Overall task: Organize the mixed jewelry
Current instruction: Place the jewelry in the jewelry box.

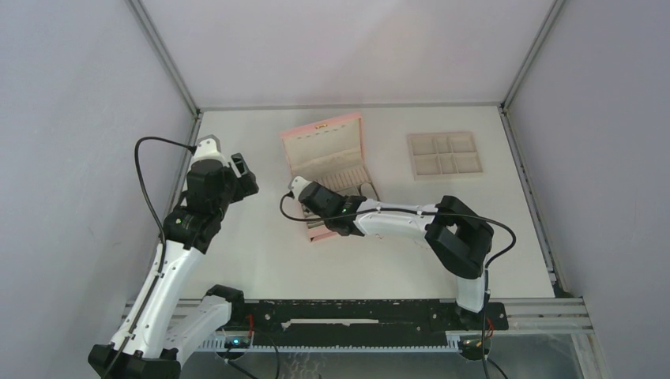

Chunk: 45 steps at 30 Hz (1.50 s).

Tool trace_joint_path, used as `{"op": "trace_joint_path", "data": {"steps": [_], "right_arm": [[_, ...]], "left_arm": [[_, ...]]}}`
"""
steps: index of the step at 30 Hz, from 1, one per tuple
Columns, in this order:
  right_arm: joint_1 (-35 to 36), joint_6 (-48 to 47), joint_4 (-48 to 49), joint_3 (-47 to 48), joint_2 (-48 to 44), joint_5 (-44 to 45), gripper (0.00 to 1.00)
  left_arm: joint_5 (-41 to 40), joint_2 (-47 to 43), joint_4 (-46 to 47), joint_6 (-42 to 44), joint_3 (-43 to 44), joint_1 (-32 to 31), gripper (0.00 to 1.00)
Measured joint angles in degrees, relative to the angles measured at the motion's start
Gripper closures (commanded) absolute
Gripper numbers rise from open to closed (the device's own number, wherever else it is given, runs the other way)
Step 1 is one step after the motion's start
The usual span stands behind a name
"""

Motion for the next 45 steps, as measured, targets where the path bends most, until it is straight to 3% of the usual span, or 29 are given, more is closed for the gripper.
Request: {"op": "trace_joint_path", "data": {"steps": [8,23,27,31,34,39,45], "right_arm": [[-1.14,2.4,-0.85,0.02,-1.16,-1.2,0.72],[-3.08,7.72,-6.01,0.02,-10.62,-6.16,0.63],[-5.77,11.96,-7.5,0.02,-12.96,-10.4,0.67],[-10.82,19.43,-9.11,0.17,-14.62,-17.27,0.9],[-14.71,26.1,-10.56,0.74,-14.62,-23.67,0.97],[-16.26,31.34,-11.47,0.9,-13.99,-30.18,0.99],[-13.64,32.24,-13.25,2.27,-11.41,-34.05,0.9]], "left_arm": [[-0.02,0.0,0.02,0.0,0.0,0.09,0.22],[0.04,0.28,0.04,-0.04,0.0,0.09,0.22],[0.04,0.35,0.07,-0.07,0.0,0.09,0.22],[0.04,0.74,0.04,-0.09,0.0,0.09,0.22],[0.04,1.27,0.04,-0.11,0.02,0.09,0.22],[0.07,2.08,0.07,-0.13,0.02,0.09,0.22],[0.07,2.75,0.07,-0.13,0.02,0.09,0.22]]}}
